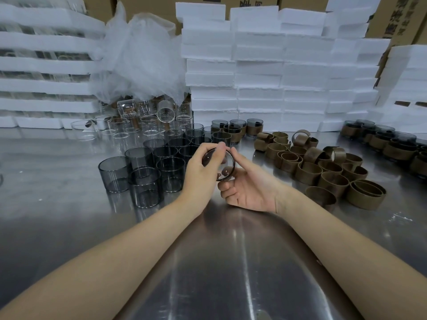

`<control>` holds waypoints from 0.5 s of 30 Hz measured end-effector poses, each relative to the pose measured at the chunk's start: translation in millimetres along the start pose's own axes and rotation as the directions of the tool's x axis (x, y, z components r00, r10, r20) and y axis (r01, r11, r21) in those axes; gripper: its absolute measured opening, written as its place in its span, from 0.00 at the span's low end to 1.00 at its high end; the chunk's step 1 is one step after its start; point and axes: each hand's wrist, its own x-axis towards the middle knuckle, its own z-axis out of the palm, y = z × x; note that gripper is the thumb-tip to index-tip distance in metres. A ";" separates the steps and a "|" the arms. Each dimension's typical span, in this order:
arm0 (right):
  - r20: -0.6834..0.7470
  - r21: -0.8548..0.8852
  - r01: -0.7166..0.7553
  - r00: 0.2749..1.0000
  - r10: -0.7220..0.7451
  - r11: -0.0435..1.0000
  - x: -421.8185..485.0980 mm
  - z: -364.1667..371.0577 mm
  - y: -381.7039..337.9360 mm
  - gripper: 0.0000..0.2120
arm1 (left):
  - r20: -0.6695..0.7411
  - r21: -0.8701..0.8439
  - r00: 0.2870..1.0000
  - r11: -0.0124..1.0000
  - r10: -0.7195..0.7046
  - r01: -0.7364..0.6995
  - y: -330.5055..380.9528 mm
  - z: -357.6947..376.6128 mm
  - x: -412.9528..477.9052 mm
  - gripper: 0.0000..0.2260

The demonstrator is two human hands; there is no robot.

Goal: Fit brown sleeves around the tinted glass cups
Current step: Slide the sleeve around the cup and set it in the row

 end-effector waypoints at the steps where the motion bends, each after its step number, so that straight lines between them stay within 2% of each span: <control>1: -0.002 -0.015 -0.004 1.000 0.004 1.000 -0.5 1.1 0.0 0.23 | -0.013 -0.002 1.000 1.000 -0.003 0.003 -0.1 0.4 -0.4 0.10; 5: -0.040 -0.004 -0.024 0.999 0.024 1.000 -1.4 1.0 -1.3 0.25 | -0.027 -0.063 0.999 0.998 -0.029 0.027 1.3 1.6 -0.7 0.22; 7: -0.055 0.072 -0.012 0.998 0.016 0.997 -1.0 -1.5 -1.3 0.25 | 0.044 -0.075 0.998 0.996 -0.045 0.048 2.1 4.5 -4.6 0.21; 9: -0.051 0.153 0.004 0.999 0.004 0.988 -1.6 -5.3 -1.5 0.25 | 0.146 -0.042 0.989 0.998 -0.041 0.047 0.1 5.9 -7.8 0.14; 11: -0.033 0.165 0.009 0.999 -0.004 0.986 -2.5 -9.4 -1.7 0.28 | 0.221 0.040 0.975 0.999 0.026 -0.035 -2.7 5.7 -10.7 0.24; 15: -0.024 0.149 -0.009 1.000 0.013 0.989 -3.6 -12.7 -3.1 0.28 | 0.232 0.063 0.971 0.995 0.057 -0.074 -1.6 2.5 -9.6 0.25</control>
